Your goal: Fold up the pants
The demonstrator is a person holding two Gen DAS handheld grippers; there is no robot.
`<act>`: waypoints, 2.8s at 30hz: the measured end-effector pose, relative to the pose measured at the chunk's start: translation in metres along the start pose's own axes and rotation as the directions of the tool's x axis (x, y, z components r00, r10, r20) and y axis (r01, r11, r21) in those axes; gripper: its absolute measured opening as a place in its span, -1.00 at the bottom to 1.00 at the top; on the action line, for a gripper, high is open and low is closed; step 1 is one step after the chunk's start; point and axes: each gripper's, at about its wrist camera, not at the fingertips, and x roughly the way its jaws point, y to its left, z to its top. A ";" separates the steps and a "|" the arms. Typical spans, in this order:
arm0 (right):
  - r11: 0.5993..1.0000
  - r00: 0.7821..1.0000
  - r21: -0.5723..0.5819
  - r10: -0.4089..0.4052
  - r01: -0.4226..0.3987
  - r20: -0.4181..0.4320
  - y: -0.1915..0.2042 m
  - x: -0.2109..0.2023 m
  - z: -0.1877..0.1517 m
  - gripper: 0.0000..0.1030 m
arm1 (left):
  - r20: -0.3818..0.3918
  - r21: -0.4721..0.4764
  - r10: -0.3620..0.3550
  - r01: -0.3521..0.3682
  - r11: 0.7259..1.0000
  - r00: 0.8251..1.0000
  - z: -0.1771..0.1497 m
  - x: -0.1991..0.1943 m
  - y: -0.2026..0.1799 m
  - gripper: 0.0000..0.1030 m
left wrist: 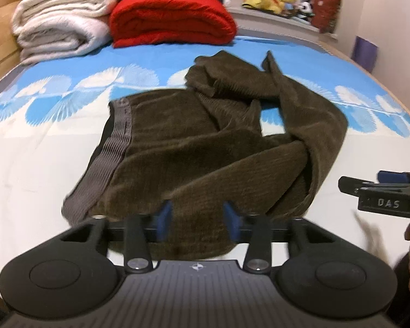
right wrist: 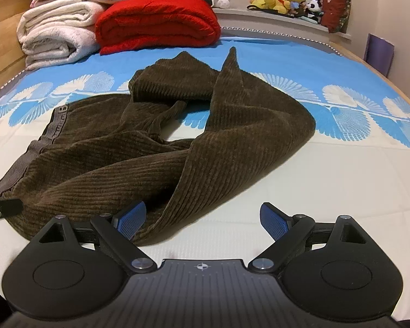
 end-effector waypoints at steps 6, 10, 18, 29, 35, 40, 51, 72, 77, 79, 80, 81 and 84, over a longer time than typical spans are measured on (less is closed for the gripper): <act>0.999 0.999 0.037 0.020 -0.021 0.039 -0.009 -0.007 0.003 0.36 | 0.088 0.210 -0.053 0.033 0.977 0.995 0.053 -0.005 0.030 -0.49; 0.999 0.997 0.050 0.004 -0.008 0.076 -0.013 -0.012 0.006 0.34 | 0.203 0.275 -0.028 -0.029 0.961 0.979 0.053 0.015 0.068 -0.49; 0.999 0.997 0.025 -0.042 0.040 0.059 -0.015 -0.002 0.010 0.37 | -0.084 -0.183 0.120 -0.134 0.974 0.989 0.074 0.080 0.160 -0.68; 0.990 0.997 -0.115 -0.078 0.077 -0.004 0.003 0.047 0.015 0.63 | -0.258 -0.311 0.038 -0.120 0.943 0.965 0.075 0.130 0.185 0.46; 0.989 0.995 -0.142 -0.058 0.045 -0.083 0.018 0.087 0.013 0.61 | -0.283 -0.330 -0.011 -0.087 0.940 0.959 0.072 0.150 0.180 0.57; 0.993 0.990 -0.095 -0.087 0.077 -0.107 0.000 0.090 0.014 -0.33 | -0.316 -0.307 0.015 -0.117 0.944 0.949 0.070 0.169 0.178 0.57; 0.988 0.990 0.056 -0.142 0.143 -0.021 -0.053 0.017 0.009 -0.81 | -0.315 -0.249 -0.088 0.007 0.969 0.945 0.059 0.159 0.164 -0.39; 0.986 0.999 -0.165 0.024 -0.028 -0.024 -0.054 0.021 0.094 -0.05 | -0.275 -0.371 -0.028 -0.079 0.925 0.961 0.053 0.107 0.202 -0.71; 0.990 0.994 -0.128 0.046 -0.058 -0.096 -0.051 0.087 0.105 -0.05 | -0.313 -0.425 -0.086 -0.058 0.903 0.946 0.054 0.122 0.210 -0.08; 0.987 0.988 -0.140 0.059 -0.079 -0.140 -0.039 0.110 0.107 -0.05 | -0.332 -0.425 -0.100 -0.054 0.904 0.938 0.052 0.127 0.212 0.02; 0.984 0.989 -0.160 0.057 -0.079 -0.140 -0.034 0.118 0.109 -0.01 | -0.339 -0.428 -0.109 -0.050 0.902 0.934 0.053 0.131 0.212 0.02; 0.980 0.988 -0.182 0.050 -0.076 -0.144 -0.027 0.127 0.110 0.07 | -0.343 -0.431 -0.115 -0.048 0.901 0.932 0.051 0.134 0.213 0.05; 0.971 0.980 -0.220 0.055 -0.097 -0.190 -0.015 0.153 0.111 0.15 | -0.368 -0.418 -0.106 -0.063 0.906 0.924 0.050 0.142 0.213 0.08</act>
